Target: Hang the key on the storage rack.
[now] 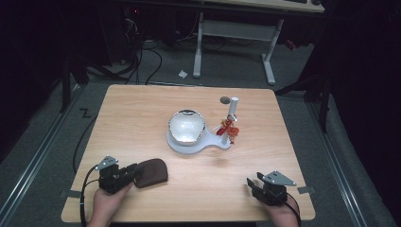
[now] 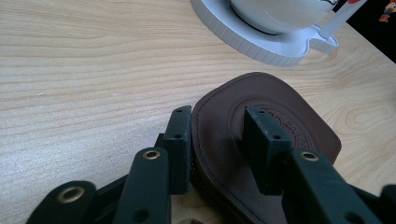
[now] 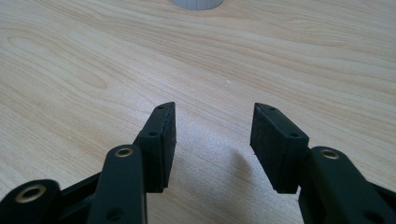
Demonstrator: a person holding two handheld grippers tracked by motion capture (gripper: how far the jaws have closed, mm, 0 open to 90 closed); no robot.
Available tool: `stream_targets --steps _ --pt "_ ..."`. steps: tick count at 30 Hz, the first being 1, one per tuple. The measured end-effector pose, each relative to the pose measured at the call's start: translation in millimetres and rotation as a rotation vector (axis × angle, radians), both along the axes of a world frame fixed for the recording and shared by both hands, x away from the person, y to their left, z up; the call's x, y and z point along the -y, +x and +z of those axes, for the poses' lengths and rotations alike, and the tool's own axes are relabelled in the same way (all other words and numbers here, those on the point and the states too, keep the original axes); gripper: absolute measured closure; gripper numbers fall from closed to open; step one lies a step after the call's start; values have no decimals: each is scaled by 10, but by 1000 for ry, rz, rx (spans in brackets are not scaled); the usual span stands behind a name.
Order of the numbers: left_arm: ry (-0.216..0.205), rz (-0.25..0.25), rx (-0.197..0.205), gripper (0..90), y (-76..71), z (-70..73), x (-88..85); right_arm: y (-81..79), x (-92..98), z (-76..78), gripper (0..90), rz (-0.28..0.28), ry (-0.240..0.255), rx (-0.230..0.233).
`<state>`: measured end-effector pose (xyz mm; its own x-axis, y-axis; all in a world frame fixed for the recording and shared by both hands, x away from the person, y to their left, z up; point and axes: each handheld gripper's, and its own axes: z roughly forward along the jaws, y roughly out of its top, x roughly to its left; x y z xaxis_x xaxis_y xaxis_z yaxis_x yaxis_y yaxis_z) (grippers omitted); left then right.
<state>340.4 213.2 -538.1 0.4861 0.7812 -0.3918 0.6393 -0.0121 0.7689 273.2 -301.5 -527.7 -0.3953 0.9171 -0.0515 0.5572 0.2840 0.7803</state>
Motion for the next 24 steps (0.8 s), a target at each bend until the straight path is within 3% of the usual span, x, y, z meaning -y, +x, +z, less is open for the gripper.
stream_targets --steps 2,4,9,11,24 --pt "6 5 9 647 -7 0 3 0 4 0 510 -1 1 1" --pt "12 23 16 729 -17 5 -3 -2 8 1 511 -4 5 -1" --pt "26 26 29 736 -28 9 12 3 16 1 512 -4 6 0" --pt "36 40 37 807 -34 14 4 0 13 3 512 -4 8 0" --pt "38 39 44 834 -33 25 2 22 13 -17 514 1 3 -6"
